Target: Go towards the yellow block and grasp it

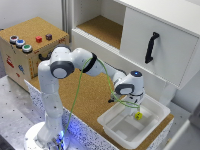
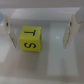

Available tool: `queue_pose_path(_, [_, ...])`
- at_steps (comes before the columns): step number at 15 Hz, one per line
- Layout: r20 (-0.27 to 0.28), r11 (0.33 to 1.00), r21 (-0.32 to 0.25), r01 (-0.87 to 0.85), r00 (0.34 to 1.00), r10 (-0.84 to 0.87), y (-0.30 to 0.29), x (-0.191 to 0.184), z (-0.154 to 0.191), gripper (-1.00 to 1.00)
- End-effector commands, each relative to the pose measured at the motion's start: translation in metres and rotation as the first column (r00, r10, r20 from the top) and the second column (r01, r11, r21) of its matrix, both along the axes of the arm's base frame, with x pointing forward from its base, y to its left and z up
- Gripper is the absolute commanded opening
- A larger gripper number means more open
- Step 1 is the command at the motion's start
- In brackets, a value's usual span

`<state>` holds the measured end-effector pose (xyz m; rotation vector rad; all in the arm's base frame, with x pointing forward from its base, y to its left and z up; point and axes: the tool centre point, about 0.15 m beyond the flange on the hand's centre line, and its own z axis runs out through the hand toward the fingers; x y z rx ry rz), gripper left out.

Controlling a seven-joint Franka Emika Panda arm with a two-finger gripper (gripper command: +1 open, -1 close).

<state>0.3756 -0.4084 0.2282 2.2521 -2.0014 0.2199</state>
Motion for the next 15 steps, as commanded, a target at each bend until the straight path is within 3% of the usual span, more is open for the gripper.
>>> queue_pose_path(1, [-0.031, 0.994, 0.103, -0.026, 0.999, 0.029, -0.025, 0.023, -0.025, 1.0])
queue_pose_path(11, [0.001, 0.994, 0.11, -0.012, 1.0, 0.012, -0.046, 0.032, -0.018, 1.0])
queue_pose_path(12, [0.004, 0.994, 0.105, -0.009, 1.0, 0.009, -0.046, 0.033, -0.016, -1.0])
queue_pose_path(15, [0.008, 0.991, 0.13, 0.035, 0.999, -0.036, -0.038, 0.027, -0.02, -1.0])
